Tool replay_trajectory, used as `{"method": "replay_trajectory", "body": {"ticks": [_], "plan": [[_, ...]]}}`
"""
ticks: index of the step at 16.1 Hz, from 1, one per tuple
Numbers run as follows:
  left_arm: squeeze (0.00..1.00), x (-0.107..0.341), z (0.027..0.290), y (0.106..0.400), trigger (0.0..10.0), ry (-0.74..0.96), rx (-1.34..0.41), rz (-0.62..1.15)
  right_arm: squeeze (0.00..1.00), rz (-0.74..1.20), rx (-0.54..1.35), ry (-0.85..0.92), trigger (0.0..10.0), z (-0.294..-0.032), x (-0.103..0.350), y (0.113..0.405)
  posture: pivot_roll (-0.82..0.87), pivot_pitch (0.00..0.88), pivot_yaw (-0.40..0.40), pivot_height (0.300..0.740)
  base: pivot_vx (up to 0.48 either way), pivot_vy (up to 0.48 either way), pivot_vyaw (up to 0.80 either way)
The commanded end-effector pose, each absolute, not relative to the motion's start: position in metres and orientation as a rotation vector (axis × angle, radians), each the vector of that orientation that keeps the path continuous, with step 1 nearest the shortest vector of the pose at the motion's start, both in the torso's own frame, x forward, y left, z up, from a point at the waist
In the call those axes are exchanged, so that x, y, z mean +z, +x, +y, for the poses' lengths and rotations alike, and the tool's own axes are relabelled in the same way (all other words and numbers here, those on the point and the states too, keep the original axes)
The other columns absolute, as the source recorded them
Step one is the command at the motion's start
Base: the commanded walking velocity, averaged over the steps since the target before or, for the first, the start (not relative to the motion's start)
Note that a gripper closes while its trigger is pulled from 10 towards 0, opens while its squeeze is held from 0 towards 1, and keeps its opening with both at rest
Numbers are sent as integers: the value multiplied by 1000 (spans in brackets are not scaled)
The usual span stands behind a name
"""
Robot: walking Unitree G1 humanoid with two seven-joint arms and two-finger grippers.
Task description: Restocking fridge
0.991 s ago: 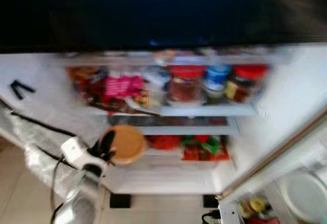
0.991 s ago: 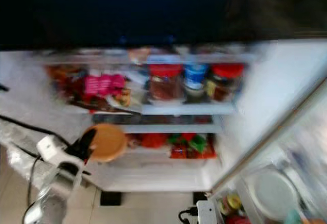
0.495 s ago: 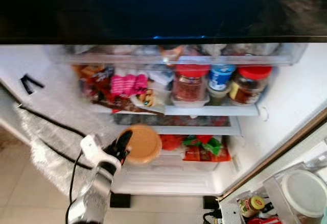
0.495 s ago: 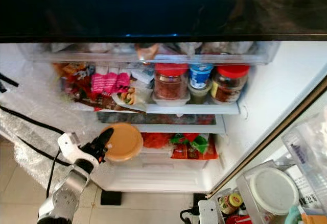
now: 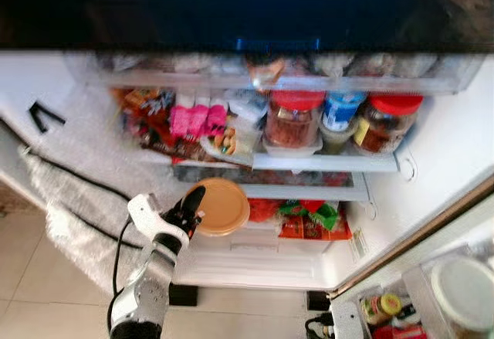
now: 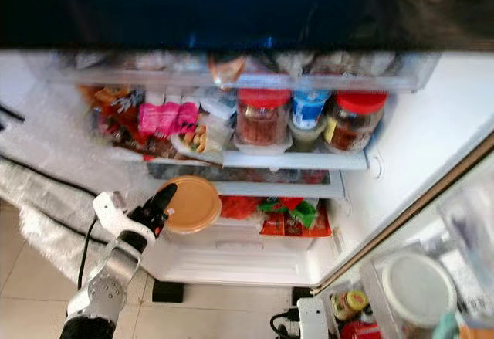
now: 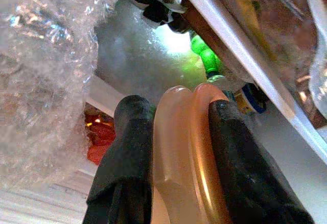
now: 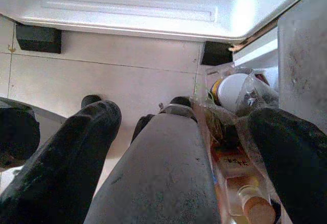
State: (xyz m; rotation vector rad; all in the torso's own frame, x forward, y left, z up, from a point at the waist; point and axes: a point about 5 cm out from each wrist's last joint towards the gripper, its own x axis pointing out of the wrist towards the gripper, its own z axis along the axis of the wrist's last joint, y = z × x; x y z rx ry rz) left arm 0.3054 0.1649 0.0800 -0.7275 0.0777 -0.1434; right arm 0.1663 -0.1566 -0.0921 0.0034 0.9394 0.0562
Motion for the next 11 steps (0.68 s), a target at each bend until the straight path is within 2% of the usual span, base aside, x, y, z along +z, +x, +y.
{"method": "replay_trajectory", "body": {"ticks": [1,5,7,11], "plan": [[0,82,165,305,10000,-717,-148,61,0,1055,57,1,10000,-156,-105,137,-39,185,13,683,0,0,0],[0,85,166,308,10000,-710,-148,49,0,1069,78,-26,10000,-157,-105,137,-37,185,10,678,0,0,0],[0,86,167,310,10000,-708,-149,45,0,1060,82,-17,10000,-156,-105,137,-37,183,13,653,0,0,0],[0,84,164,311,10000,-723,-173,71,0,1049,75,-3,10000,-155,-104,138,-31,180,14,653,0,0,0]]}}
